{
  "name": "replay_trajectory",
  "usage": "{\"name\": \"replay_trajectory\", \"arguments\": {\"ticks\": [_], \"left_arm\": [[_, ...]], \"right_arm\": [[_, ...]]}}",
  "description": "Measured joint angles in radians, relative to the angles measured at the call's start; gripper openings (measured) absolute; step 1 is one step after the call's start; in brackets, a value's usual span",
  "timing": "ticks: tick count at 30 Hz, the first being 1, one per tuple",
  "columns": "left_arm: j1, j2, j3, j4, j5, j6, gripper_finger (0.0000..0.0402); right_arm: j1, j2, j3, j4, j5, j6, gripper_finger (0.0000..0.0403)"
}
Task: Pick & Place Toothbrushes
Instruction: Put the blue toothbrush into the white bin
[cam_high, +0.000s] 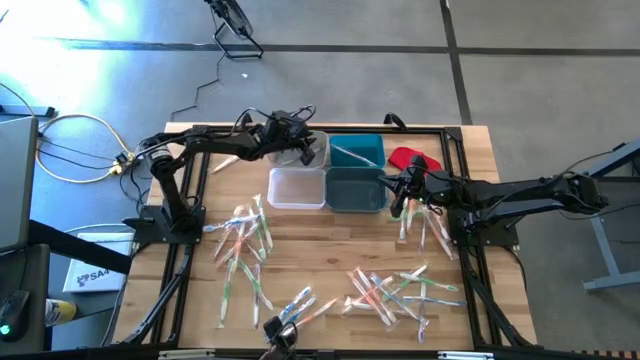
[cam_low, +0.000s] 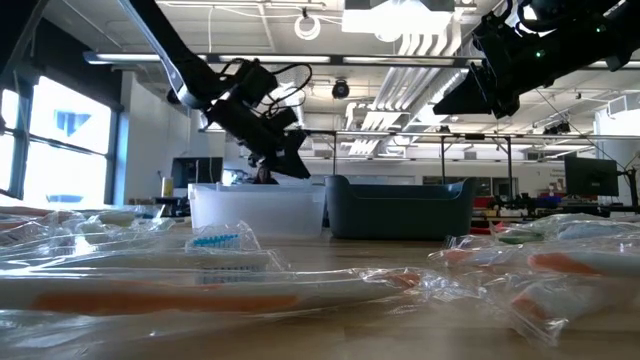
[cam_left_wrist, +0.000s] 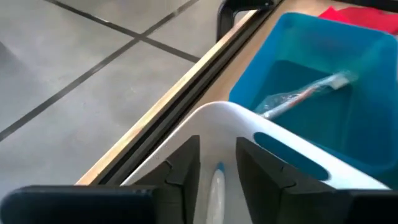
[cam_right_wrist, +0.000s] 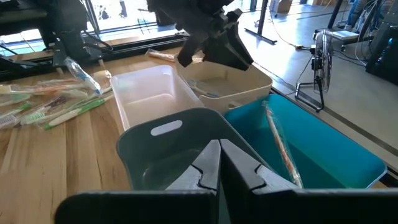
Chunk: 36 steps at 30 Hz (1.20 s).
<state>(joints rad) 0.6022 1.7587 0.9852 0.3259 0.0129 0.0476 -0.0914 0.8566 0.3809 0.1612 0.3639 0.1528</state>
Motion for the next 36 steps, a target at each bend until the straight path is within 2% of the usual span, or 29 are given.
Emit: {"name": "replay_trajectory", "arguments": {"ticks": [8, 14, 16, 22, 30, 36], "left_arm": [[0.0, -0.084, 0.0, -0.134, 0.112, 0.004, 0.0035], [-0.004, -0.178, 0.0, -0.257, 0.279, 0.007, 0.0008], [-0.015, -0.213, 0.0, -0.298, 0.303, 0.011, 0.0002], [-0.071, -0.331, 0.0, -0.465, 0.297, 0.088, 0.0001], [-0.159, -0.449, 0.0, -0.631, 0.21, 0.09, 0.0], [-0.242, -0.5, 0.0, -0.73, 0.096, 0.079, 0.0]], "right_arm": [[0.0, 0.0, 0.0, 0.0, -0.001, 0.0, 0.0003], [0.0, 0.0, 0.0, 0.0, -0.001, 0.0, 0.0003], [0.0, 0.0, 0.0, 0.0, -0.001, 0.0, 0.0003], [0.0, 0.0, 0.0, 0.0, -0.001, 0.0, 0.0003], [0.0, 0.0, 0.0, -0.001, -0.007, 0.003, 0.0002], [0.0, 0.0, 0.0, -0.002, -0.007, 0.003, 0.0002]]}}
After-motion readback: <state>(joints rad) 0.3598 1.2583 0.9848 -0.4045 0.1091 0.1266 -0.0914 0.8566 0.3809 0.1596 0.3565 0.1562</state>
